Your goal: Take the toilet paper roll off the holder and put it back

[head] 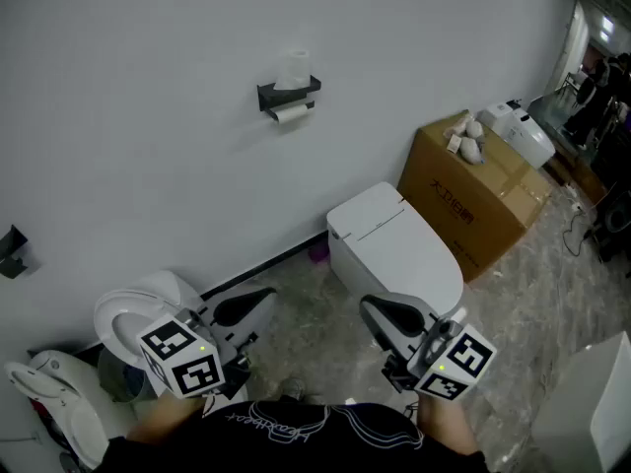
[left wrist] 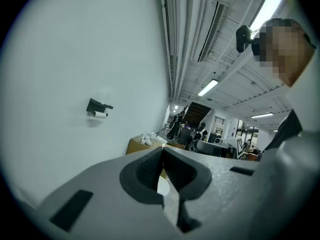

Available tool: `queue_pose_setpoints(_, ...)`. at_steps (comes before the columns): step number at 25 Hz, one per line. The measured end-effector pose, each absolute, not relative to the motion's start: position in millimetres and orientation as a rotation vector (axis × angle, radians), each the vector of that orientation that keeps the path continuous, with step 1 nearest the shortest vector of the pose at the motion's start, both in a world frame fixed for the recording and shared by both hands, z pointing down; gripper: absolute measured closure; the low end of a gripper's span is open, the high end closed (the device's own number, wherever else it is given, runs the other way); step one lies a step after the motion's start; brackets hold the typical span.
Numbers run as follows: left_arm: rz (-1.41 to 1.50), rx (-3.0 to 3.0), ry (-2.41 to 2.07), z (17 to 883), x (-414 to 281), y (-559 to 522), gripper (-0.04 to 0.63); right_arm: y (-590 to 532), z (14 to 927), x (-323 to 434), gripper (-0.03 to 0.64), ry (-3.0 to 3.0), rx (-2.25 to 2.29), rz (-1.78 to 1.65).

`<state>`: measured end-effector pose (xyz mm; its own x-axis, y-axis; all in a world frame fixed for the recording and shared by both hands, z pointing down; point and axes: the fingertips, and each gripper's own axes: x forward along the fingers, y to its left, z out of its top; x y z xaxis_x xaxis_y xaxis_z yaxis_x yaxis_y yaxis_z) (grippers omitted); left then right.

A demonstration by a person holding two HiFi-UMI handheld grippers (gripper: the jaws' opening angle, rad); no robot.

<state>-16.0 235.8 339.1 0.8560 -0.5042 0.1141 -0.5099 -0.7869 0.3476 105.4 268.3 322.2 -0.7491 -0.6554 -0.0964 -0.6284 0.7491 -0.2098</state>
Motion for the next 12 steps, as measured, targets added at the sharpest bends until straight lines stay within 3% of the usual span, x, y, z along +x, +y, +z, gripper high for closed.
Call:
queue_pose_setpoints(10,-0.040,2.723,-0.760,321,-3,267,0.591,299,298,116,0.612,2.758,-1.012,-0.169)
queue_pose_setpoints(12,-0.050,2.732,-0.769,319,-3,271,0.591,301,296,117,0.552,2.775,-1.033,-0.144)
